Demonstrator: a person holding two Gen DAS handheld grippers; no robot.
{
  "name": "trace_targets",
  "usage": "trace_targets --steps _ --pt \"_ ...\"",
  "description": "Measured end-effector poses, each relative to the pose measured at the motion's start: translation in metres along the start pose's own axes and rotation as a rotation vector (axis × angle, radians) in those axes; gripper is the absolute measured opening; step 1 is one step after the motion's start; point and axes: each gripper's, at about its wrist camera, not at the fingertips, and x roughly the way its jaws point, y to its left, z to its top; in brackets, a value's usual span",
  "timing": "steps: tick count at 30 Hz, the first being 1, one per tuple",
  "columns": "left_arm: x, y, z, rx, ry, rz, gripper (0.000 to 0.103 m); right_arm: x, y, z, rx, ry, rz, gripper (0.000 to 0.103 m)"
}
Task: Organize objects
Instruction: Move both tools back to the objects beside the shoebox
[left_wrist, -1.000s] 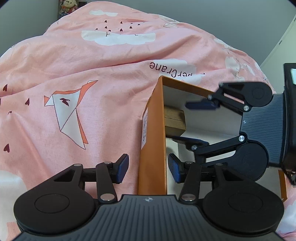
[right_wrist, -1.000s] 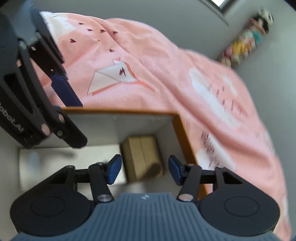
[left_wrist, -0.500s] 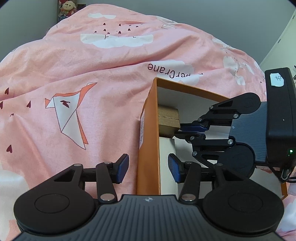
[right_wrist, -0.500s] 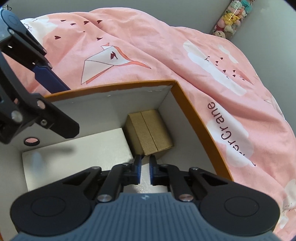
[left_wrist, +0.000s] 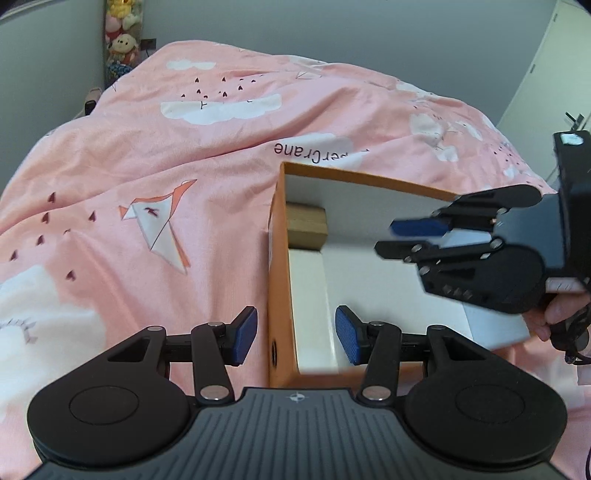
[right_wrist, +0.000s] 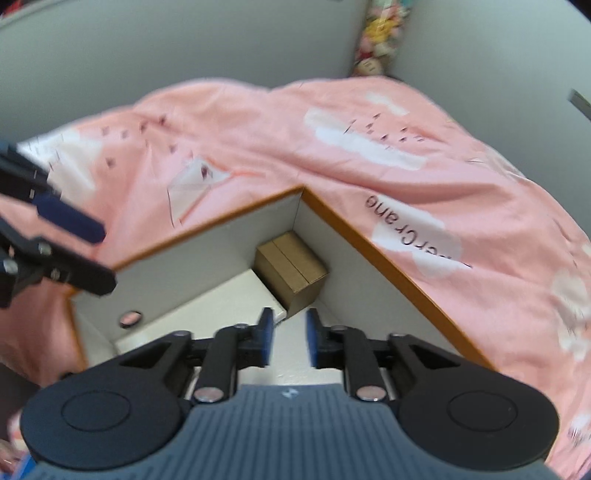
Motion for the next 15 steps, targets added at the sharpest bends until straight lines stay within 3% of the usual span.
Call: trace_targets --steps 5,10,15 --pt "-0.023 -0.002 -0.028 -0.032 0.021 0.007 0.061 -0.049 0.015 -0.016 0.093 -0.074 -0.006 0.04" --pt "-0.033 -0.008 -0.058 0.005 0.071 -0.004 0.069 -0.082 0.035 -0.036 0.206 -0.069 0.023 0.042" --pt "-0.042 -0.015 -0.088 0.07 0.127 -0.007 0.08 -0.097 0.059 -0.067 0.324 -0.008 0.035 0.042"
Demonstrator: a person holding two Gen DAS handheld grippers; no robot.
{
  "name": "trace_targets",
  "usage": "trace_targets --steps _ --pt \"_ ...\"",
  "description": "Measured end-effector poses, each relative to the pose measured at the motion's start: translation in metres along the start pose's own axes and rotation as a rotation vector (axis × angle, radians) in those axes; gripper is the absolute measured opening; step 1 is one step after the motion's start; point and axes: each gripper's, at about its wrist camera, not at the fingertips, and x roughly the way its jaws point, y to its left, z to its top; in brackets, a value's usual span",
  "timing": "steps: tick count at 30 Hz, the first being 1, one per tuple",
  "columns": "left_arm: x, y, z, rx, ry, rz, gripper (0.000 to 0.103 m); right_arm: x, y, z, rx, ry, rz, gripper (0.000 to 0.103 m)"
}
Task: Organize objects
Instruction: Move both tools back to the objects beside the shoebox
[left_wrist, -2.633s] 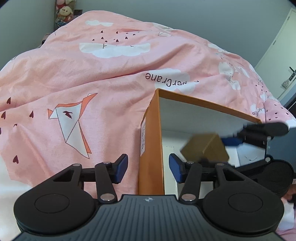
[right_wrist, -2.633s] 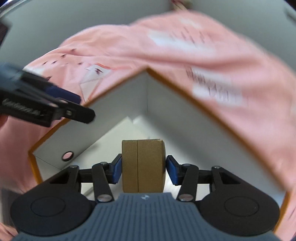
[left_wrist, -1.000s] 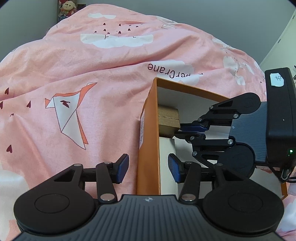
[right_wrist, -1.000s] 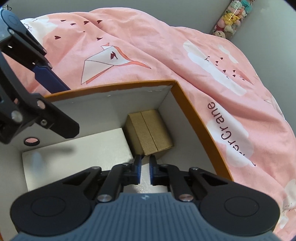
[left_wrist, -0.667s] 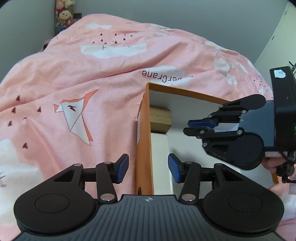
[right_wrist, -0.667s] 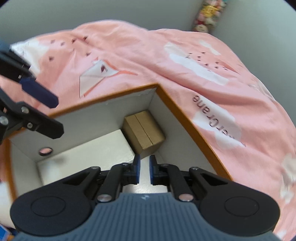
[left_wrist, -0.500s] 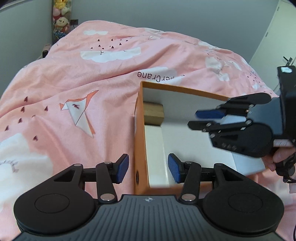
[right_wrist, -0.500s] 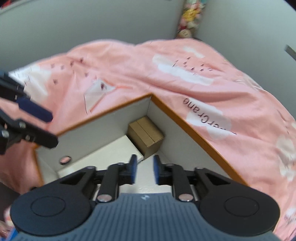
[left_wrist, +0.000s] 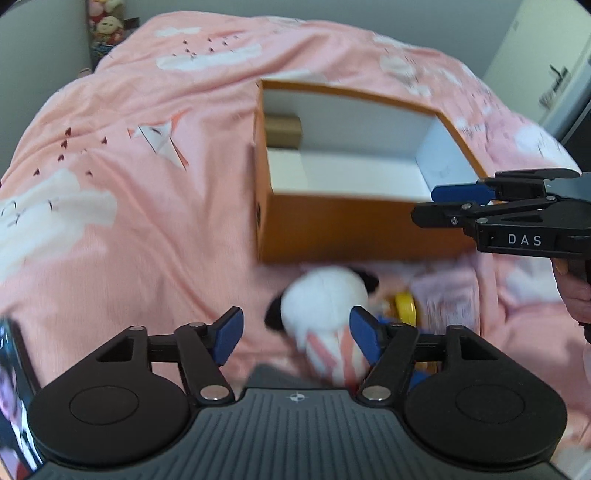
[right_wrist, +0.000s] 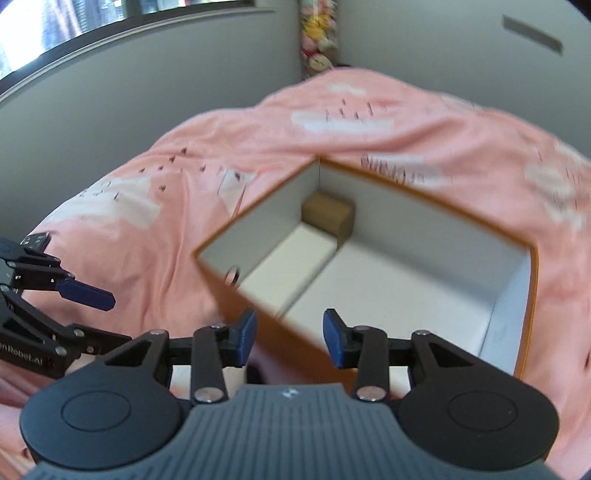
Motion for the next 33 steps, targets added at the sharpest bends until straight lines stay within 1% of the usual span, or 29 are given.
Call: trace_targets --steps 2,5,7,12,15,18,20,22,24,29,31,33 --pt "-0.001 0.004 -0.01 -0.041 0.016 0.011 0.081 -0.001 0.004 -0.018 0.053 0.041 0.002 0.042" --pt "0.0 0.018 -0.019 -0.189 0.031 0.016 0.081 -0.003 0.009 -0.044 0.108 0.083 0.005 0.042" --pt "0.002 0.026 -0.025 -0.277 0.044 -0.002 0.081 -0.004 0.011 -0.056 0.138 0.099 0.002 0.042" --pt "0.007 0.032 -0.031 -0.392 0.047 -0.038 0.081 -0.008 0.005 -0.079 0.239 0.128 -0.015 0.042" --pt "0.01 0.034 -0.036 -0.431 0.055 -0.043 0.081 -0.01 0.0 -0.088 0.303 0.148 -0.001 0.042" --pt "0.021 0.038 -0.042 -0.484 0.096 -0.076 0.081 -0.009 0.0 -0.097 0.339 0.173 0.015 0.042" --pt "0.027 0.038 -0.044 -0.508 0.119 -0.096 0.079 -0.008 0.002 -0.101 0.341 0.189 0.03 0.042" --pt "0.03 0.039 -0.045 -0.529 0.116 -0.092 0.079 -0.005 0.005 -0.104 0.333 0.202 0.043 0.042" --pt "0.034 0.039 -0.044 -0.538 0.12 -0.084 0.078 -0.002 0.008 -0.105 0.313 0.219 0.036 0.042" --pt "0.041 0.033 -0.044 -0.515 0.125 -0.053 0.077 0.002 0.016 -0.108 0.243 0.248 0.016 0.044" --pt "0.042 0.031 -0.044 -0.505 0.121 -0.049 0.077 0.004 0.016 -0.109 0.242 0.252 0.018 0.046" --pt "0.043 0.03 -0.045 -0.498 0.118 -0.05 0.077 0.007 0.015 -0.111 0.25 0.268 0.012 0.05"
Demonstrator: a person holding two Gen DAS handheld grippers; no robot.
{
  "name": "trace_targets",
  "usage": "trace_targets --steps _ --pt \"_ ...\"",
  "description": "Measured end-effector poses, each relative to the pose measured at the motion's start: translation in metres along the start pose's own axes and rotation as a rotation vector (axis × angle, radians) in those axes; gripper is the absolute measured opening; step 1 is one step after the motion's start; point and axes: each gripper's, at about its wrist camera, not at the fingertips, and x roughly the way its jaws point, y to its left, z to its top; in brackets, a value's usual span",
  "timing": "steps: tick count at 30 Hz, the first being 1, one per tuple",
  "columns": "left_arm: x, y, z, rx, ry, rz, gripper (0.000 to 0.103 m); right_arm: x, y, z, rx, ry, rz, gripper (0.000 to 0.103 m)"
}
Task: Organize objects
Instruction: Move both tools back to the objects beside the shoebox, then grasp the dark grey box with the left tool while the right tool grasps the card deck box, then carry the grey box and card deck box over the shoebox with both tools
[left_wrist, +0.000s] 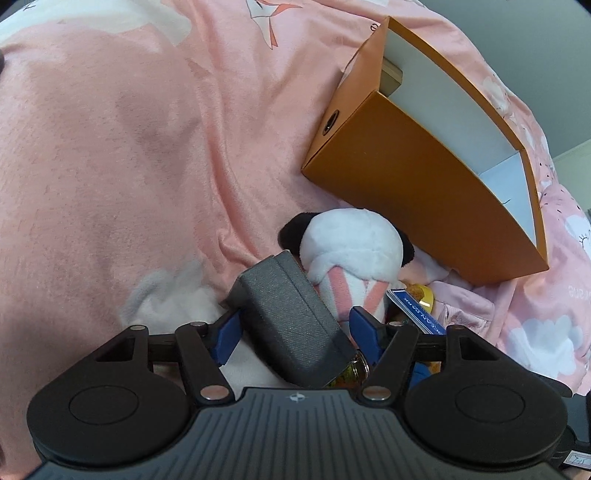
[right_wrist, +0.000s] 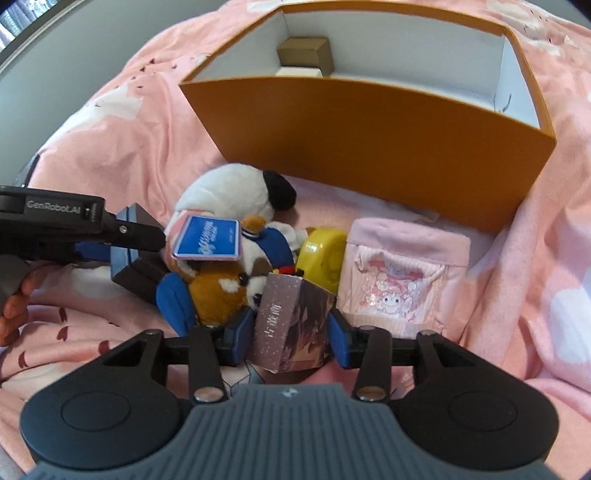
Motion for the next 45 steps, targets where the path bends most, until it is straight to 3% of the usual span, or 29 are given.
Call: trace_targets --steps 4,6,8,17,29,39,42,45 --pt "-0.003 -0.001 -0.002 0.013 -0.012 -0.012 0.07 0.005 0.004 -0.001 -0.012 0.035 -0.011 0.05" --pt "-0.004 -0.003 -0.004 0.035 -0.017 -0.009 0.069 0.007 0.004 -0.003 -0.009 0.04 -0.002 0.04" --pt "-0.006 -0.006 -0.004 0.059 -0.024 -0.004 0.064 0.006 0.003 -0.003 -0.004 0.04 0.012 0.036" --pt "-0.035 -0.022 -0.009 0.198 -0.141 0.026 0.045 -0.022 0.002 0.001 -0.038 -0.028 -0.026 0.025" --pt "-0.081 -0.058 -0.001 0.351 -0.327 -0.033 0.043 -0.083 0.005 0.036 -0.102 -0.191 0.016 0.024" --pt "-0.11 -0.097 0.049 0.42 -0.438 -0.178 0.043 -0.13 0.011 0.093 -0.185 -0.381 0.049 0.024" --pt "-0.101 -0.104 0.075 0.405 -0.414 -0.218 0.043 -0.133 0.007 0.113 -0.195 -0.426 0.013 0.024" --pt "-0.078 -0.112 0.101 0.399 -0.366 -0.229 0.043 -0.12 -0.006 0.133 -0.164 -0.412 -0.013 0.024"
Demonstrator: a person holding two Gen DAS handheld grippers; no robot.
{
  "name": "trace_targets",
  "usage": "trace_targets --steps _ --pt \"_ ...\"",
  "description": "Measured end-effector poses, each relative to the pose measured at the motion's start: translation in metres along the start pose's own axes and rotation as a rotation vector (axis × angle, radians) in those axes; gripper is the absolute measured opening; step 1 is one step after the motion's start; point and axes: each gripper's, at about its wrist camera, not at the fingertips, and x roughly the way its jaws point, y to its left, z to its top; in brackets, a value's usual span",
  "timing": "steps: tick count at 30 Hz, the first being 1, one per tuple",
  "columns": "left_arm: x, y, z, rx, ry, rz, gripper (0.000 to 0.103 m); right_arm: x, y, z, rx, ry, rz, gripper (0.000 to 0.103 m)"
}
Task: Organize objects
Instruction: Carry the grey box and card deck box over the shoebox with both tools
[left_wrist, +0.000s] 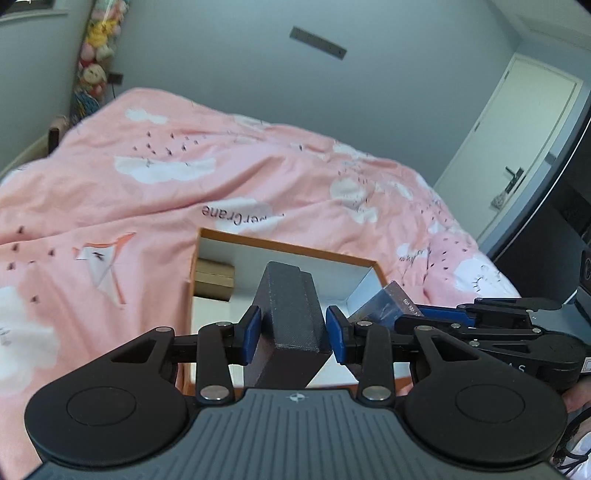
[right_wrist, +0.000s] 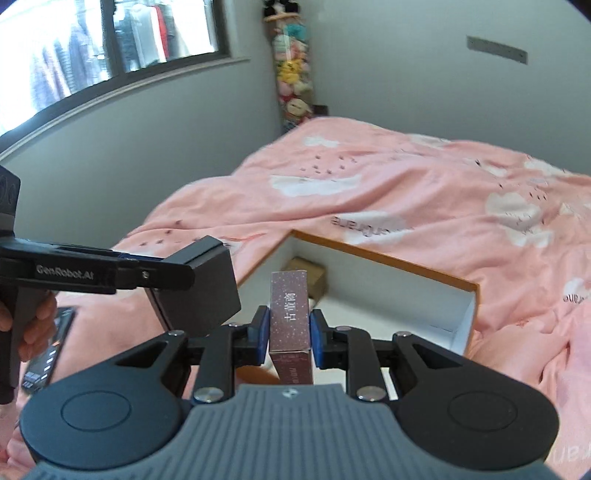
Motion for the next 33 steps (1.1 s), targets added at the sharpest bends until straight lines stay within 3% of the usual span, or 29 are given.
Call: trace_targets --steps 6,14,19,27,33 --pt "0.074 0.016 0.006 -0.106 0.095 -0.049 0.043 0.05 -0.041 -0.002 0.078 0.098 -0.033 0.024" --pt "0.148 0.022 -0.004 -0.166 0.209 -0.039 0.043 0.094 -0.067 -0.014 0.113 0.192 -0.048 0.024" --pt "0.162 0.006 -0.001 -0.03 0.195 0.038 0.043 0.109 -0.077 -0.015 0.101 0.213 -0.069 0.024" --pt "0.179 -0.03 -0.013 0.354 0.202 0.223 0.043 0.122 -0.084 -0.013 0.081 0.237 -0.077 0.024" --pt "0.193 -0.04 -0.016 0.4 0.227 0.288 0.042 0.124 -0.083 -0.012 0.059 0.247 -0.105 0.024"
